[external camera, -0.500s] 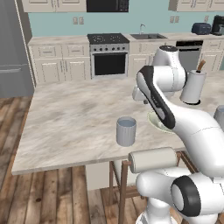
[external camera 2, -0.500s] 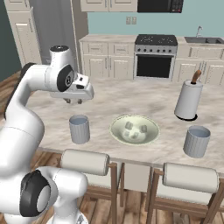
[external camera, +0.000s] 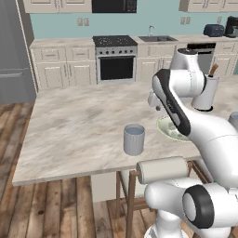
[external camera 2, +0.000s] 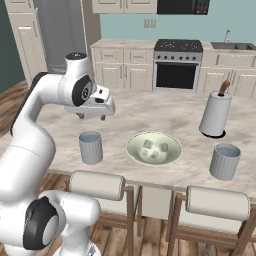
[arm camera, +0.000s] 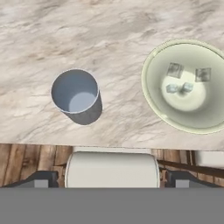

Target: There are four ice cubes in the ice bowl. Place two ice cubes in each glass of water.

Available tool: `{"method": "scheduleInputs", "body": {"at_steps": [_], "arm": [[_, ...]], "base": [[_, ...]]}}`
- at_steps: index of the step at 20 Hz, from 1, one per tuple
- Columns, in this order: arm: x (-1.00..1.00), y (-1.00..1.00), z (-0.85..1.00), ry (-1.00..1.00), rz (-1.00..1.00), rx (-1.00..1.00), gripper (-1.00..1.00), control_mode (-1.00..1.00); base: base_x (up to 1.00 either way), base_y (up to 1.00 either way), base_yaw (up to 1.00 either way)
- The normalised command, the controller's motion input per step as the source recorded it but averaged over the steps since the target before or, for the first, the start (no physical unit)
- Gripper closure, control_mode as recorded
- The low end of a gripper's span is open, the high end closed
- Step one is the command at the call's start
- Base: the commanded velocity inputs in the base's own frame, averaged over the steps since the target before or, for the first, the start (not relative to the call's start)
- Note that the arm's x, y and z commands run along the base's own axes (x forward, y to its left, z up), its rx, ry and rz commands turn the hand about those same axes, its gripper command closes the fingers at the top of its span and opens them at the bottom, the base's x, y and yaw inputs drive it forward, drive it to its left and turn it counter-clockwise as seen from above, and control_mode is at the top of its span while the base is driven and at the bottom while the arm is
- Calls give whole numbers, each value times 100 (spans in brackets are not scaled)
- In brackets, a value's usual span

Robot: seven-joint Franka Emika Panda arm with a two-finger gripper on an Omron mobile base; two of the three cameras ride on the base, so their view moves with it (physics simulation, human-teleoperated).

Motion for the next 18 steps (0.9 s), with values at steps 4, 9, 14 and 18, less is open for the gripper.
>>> {"method": "scheduleInputs", "body": {"at_steps": [4,9,14,18], "arm": [[-6,-45,0,7,-6,0,-100,-100],[-10,-47,-10,8,-8,0,-100,-100],[-4,-48,-22,8,-7,0,-100,-100],[0,-39,-24,5,-7,0,-100,-100]], "base": [[0,0,0],[0,0,0],[0,0,0],[0,0,0]]}}
